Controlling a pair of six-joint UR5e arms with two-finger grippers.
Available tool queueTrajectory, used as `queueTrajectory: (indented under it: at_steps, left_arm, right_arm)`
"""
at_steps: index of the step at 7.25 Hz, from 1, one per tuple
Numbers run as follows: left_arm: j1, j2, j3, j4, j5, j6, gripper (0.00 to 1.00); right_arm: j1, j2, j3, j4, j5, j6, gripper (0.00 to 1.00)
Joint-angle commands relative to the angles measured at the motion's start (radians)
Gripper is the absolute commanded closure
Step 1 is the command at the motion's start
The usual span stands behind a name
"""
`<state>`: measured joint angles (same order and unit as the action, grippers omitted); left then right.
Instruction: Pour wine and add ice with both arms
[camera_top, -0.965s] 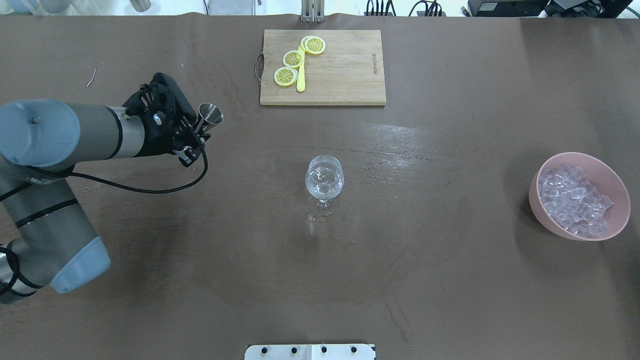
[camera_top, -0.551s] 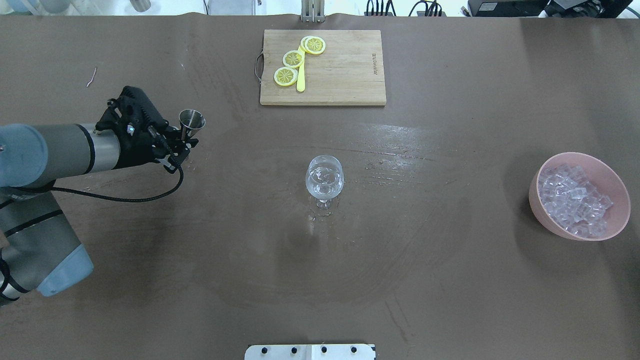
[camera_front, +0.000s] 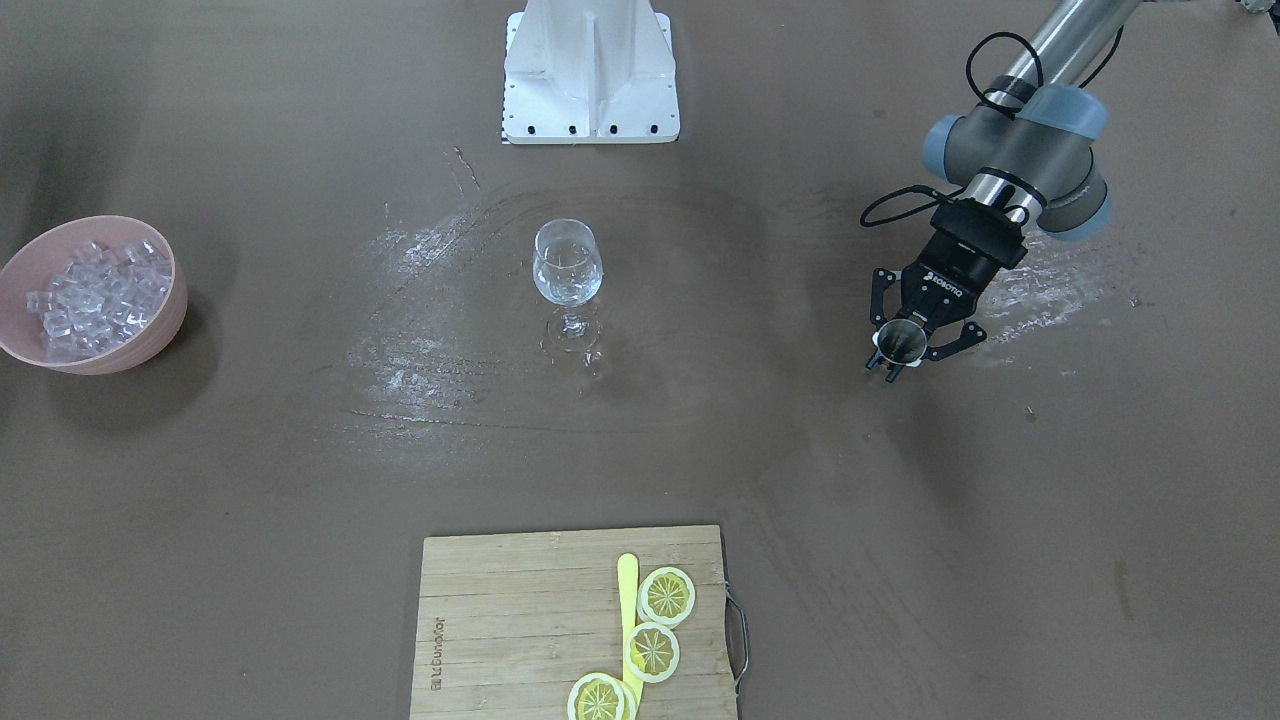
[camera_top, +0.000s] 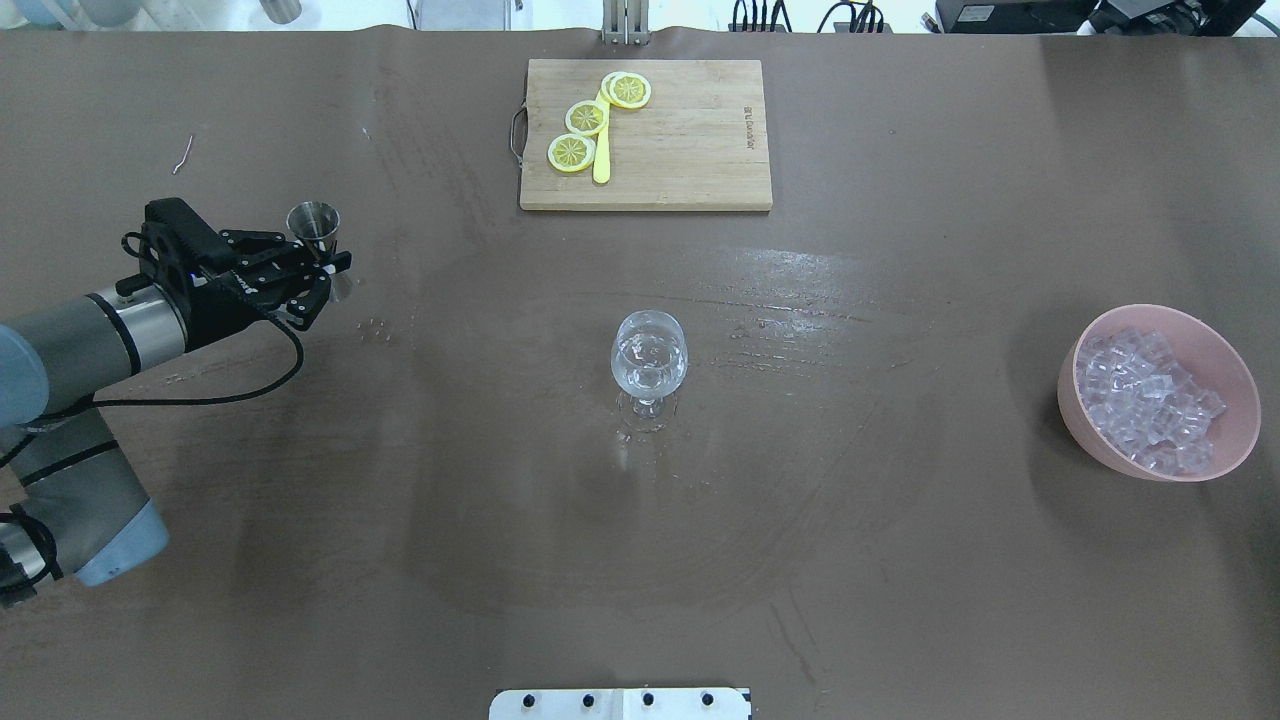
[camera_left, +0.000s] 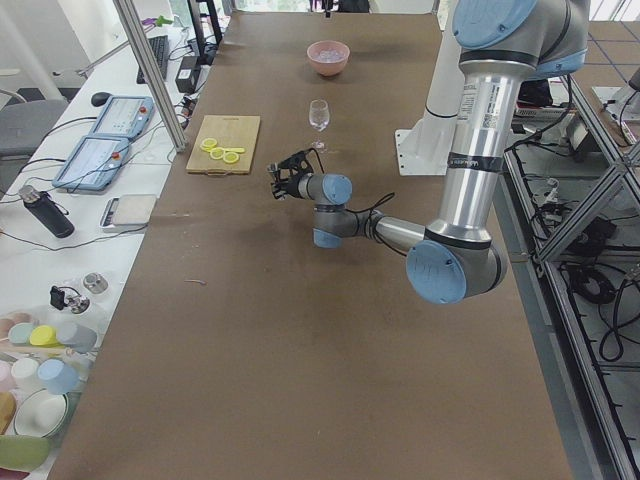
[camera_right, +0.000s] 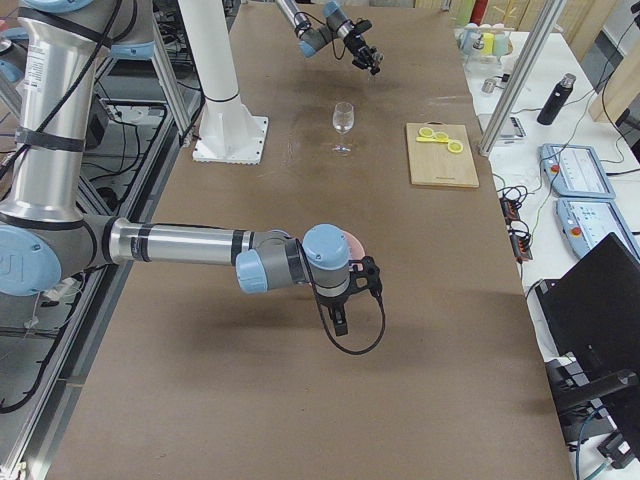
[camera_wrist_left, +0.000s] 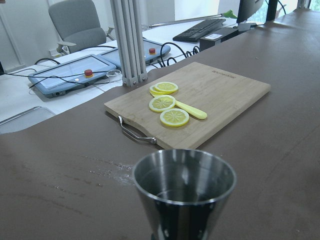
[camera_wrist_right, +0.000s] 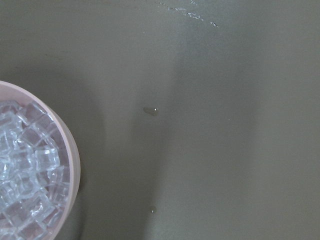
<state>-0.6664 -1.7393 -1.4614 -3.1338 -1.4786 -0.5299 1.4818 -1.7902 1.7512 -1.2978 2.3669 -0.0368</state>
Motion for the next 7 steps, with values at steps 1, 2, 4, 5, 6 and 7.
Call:
queueTrajectory:
  at_steps: [1, 2, 4, 5, 6, 7]
  left_arm:
    - [0.014, 0.007, 0.036, -0.063, 0.053, -0.076, 1.00]
    - [0.043, 0.017, 0.036, -0.063, 0.055, -0.138, 1.00]
    - [0.065, 0.038, 0.033, -0.062, 0.092, -0.238, 1.00]
    - [0.073, 0.041, 0.026, -0.054, 0.121, -0.243, 1.00]
    - [0.089, 0.041, 0.018, -0.037, 0.162, -0.274, 1.00]
    - [0.109, 0.041, -0.012, 0.012, 0.197, -0.281, 1.00]
  right_arm:
    - [0.000, 0.000, 0.002, 0.000, 0.000, 0.000, 0.00]
    - [0.000, 0.000, 0.002, 0.000, 0.000, -0.002, 0.00]
    - [0.000, 0.000, 0.004, 0.002, 0.000, -0.002, 0.00]
    - [0.000, 0.000, 0.004, 0.002, 0.000, -0.002, 0.00]
    - [0.000, 0.000, 0.004, 0.002, 0.000, -0.002, 0.00]
    - [0.000, 0.000, 0.004, 0.002, 0.000, -0.002, 0.00]
